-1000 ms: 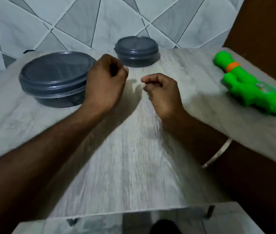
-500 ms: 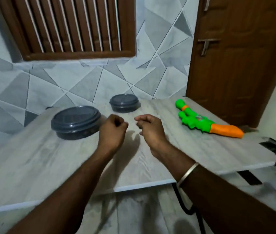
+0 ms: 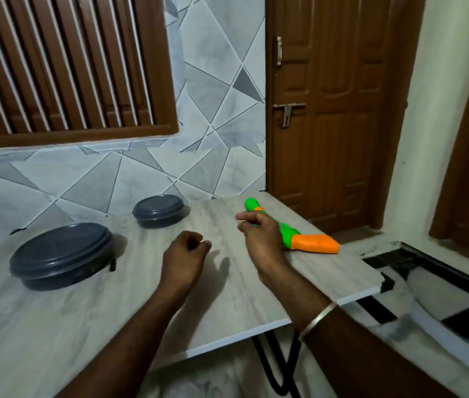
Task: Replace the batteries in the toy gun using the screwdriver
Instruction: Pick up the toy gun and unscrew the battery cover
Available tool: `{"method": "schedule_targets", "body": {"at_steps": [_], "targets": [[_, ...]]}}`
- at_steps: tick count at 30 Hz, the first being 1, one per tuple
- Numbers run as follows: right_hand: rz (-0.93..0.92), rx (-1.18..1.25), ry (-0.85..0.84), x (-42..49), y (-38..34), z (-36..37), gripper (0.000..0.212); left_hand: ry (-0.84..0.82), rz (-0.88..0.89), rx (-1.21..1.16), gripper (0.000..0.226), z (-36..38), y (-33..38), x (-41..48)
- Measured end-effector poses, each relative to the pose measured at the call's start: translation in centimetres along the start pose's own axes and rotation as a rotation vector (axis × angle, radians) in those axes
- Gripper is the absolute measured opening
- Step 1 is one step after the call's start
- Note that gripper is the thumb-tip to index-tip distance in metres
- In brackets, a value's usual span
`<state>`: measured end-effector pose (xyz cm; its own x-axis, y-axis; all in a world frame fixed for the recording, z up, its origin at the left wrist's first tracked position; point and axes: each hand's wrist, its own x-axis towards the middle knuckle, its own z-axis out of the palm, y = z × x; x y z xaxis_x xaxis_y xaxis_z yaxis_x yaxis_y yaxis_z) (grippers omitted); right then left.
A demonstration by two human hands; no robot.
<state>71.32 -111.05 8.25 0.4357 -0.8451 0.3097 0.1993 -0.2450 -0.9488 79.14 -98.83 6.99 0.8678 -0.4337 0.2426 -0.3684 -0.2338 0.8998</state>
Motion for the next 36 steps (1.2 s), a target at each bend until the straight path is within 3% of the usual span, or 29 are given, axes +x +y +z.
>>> {"method": "schedule_targets", "body": {"at_steps": [5, 7, 19, 22, 25, 36], "targets": [[-0.026, -0.237, 0.246, 4.7, 2.6, -7.5, 0.015, -0.149, -0.157, -0.288, 0.033, 6.7, 1.4, 1.2], [0.007, -0.263, 0.261, 5.3, 3.2, -9.2, 0.019, -0.173, -0.213, -0.348, 0.047, 8.9, 1.2, 2.2], [0.068, -0.243, 0.239, 5.1, 5.3, -11.6, 0.019, -0.15, -0.273, -0.331, 0.063, 17.5, -3.7, 8.5], [0.069, -0.244, 0.241, 4.9, 5.7, -12.1, 0.02, -0.13, -0.298, -0.328, 0.057, 16.9, -2.0, 7.6], [0.065, -0.276, 0.233, 4.9, 6.0, -12.2, 0.019, -0.143, -0.386, -0.386, 0.031, 15.9, 0.7, 6.1], [0.072, -0.2, 0.168, 4.5, 5.3, -11.9, 0.019, -0.068, -0.506, -0.567, 0.029, 14.2, 0.7, 7.0]]}}
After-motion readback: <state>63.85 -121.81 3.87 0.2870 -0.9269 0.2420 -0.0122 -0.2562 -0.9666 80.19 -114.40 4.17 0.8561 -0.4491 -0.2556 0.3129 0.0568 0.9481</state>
